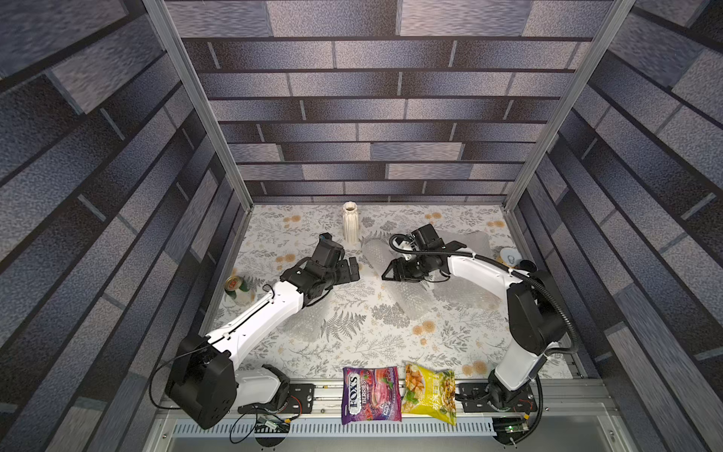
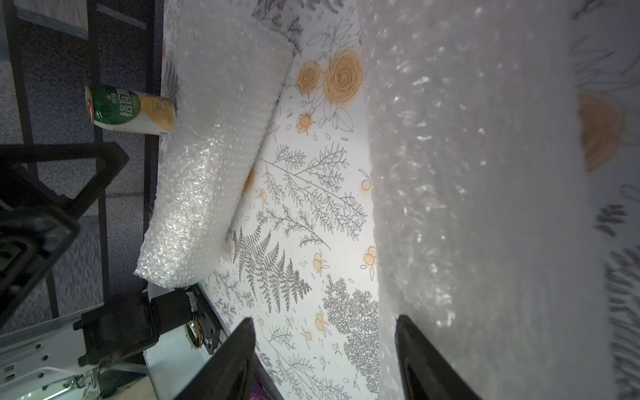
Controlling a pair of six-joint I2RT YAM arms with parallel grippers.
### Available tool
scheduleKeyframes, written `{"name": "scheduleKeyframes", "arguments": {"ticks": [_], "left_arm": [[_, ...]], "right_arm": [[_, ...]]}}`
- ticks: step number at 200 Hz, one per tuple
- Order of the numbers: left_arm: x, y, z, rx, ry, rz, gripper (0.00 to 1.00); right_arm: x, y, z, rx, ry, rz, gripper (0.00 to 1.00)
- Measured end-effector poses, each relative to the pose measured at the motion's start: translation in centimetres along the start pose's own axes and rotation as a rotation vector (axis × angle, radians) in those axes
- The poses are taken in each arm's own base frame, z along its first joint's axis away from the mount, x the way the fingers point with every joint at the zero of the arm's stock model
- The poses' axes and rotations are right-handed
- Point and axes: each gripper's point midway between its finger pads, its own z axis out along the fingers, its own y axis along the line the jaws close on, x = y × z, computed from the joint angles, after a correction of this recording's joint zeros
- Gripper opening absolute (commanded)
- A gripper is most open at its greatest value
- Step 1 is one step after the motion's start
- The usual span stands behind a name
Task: Unwrap the vase from the bubble wrap
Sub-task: Move the bubble wrap to the center of the board.
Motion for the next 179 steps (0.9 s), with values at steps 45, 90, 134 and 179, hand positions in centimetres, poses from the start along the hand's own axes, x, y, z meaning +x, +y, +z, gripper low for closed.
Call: {"name": "scheduleKeyframes", "arguments": {"ticks": [45, 90, 134, 179], "left_arm": [[0.2, -0.1, 0.2, 0.006, 0.011, -0.004, 0.96], [0.6, -0.5, 0.6, 0.022, 0.028, -0.004, 0.96], [2.0, -1.0, 1.6, 0.017, 0.07, 0.016, 0.97], [2.1, -1.2, 1.6, 0.019, 0.073, 0.02, 0.97]], "right_arm": [[2.0, 2.9, -1.2, -0.016, 0.026, -0.029, 0.65], [-2.2, 3.5, -7.8, 0.202, -0.188, -0.153, 0.63], [-2.1, -3.7, -4.6, 0.357, -0.074, -0.041, 0.67], [0.0, -6.2, -2.6, 0.369, 0.009, 0.023, 0.67]]}}
